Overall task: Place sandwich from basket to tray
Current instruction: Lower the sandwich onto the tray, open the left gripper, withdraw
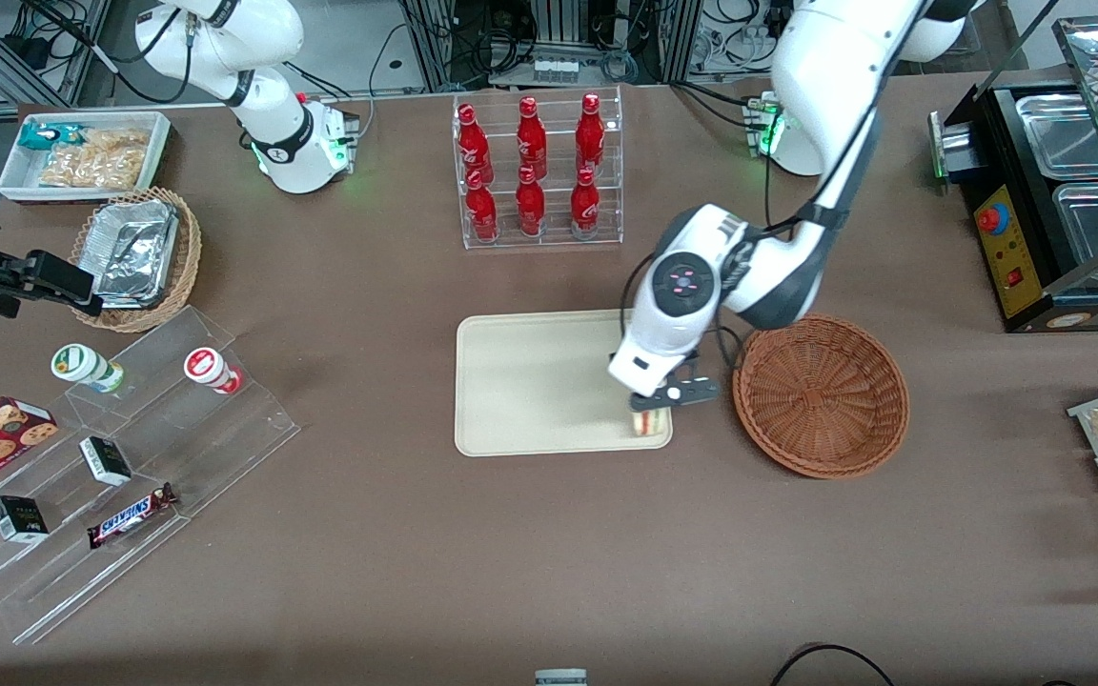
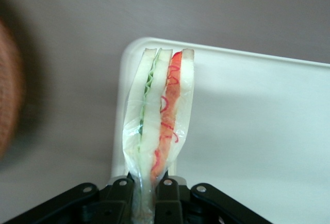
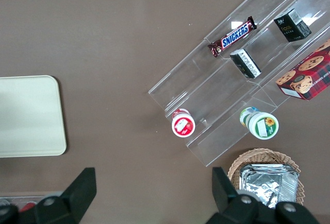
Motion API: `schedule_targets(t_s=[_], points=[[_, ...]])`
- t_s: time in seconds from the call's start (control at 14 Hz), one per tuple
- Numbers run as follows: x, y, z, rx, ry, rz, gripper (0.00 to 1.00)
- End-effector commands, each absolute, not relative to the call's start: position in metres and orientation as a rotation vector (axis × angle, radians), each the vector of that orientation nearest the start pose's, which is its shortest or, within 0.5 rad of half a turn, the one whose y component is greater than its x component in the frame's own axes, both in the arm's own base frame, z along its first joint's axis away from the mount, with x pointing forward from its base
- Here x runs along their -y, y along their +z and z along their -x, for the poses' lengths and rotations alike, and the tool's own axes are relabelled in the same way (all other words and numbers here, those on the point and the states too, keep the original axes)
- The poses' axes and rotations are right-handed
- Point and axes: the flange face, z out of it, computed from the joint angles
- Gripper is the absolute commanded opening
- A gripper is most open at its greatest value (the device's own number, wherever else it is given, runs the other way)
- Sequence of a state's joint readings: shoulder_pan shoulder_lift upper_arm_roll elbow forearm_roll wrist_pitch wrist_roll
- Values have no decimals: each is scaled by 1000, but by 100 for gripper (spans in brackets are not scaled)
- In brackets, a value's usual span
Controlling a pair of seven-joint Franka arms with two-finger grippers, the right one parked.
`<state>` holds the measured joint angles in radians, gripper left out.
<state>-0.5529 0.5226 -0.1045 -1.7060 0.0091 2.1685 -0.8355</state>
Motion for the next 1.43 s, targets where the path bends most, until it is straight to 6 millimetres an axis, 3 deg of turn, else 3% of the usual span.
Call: schedule_targets(t_s=[0.0, 0.21, 0.43, 0.5, 0.57, 0.64, 0.71, 0.86, 1.14, 1.21, 1.36], points=[[454, 277, -528, 345, 109, 3119, 0], [492, 256, -511, 324, 116, 3116, 0], [508, 243, -509, 335, 135, 3130, 0], [511, 242, -506, 360, 139, 3132, 6], [511, 242, -507, 365, 139, 3131, 26], [506, 244, -511, 350, 133, 3130, 72], [506, 248, -512, 327, 132, 3142, 100], [505, 257, -515, 315, 115, 3147, 100], [497, 321, -514, 323, 84, 3146, 100], [489, 336, -515, 317, 87, 3123, 100], [451, 339, -539, 392, 72, 3045, 100]])
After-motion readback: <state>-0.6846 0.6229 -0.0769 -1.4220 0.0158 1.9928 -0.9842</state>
